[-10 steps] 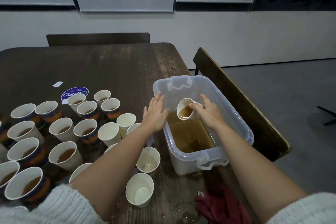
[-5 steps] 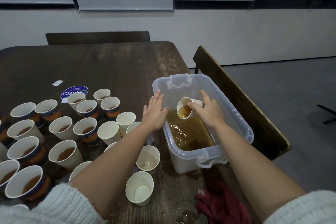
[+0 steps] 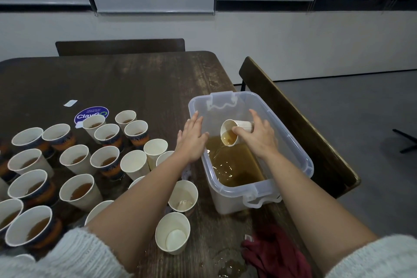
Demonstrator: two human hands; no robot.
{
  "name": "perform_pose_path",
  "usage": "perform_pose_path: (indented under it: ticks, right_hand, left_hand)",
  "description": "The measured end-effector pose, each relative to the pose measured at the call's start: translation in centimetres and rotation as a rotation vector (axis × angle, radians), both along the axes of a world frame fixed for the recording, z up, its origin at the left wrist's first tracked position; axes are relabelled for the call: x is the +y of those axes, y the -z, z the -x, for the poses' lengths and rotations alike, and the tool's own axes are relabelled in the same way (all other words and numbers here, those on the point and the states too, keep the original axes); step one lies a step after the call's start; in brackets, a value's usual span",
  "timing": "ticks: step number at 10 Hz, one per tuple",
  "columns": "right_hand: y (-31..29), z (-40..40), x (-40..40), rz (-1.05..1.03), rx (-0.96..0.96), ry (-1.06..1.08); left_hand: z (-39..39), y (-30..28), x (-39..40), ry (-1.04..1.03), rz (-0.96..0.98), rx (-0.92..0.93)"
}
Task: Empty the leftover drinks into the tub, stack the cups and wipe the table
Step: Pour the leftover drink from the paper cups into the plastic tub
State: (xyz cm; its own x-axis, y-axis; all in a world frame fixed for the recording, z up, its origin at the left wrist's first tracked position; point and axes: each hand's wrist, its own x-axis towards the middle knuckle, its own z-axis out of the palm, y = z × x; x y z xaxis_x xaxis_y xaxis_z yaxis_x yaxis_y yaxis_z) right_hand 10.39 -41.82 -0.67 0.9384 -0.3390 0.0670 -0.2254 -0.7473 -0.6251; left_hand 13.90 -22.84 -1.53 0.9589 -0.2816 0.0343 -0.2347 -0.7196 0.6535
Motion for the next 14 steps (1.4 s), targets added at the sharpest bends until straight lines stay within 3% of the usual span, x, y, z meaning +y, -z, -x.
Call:
perform_pose_path:
  ticks: [4,14]
  right_hand:
    - [0.27,-0.06,0.03,0.019,-0.023,-0.011]
    - [-0.34,0.55,0.74,0.286,-0.091,-0.029]
  left_hand:
    - [0.06,0.04,0.05,-0.002,0.008,-0.002]
    - [0.04,0.16,0.01,-0.011,0.008,-0.004]
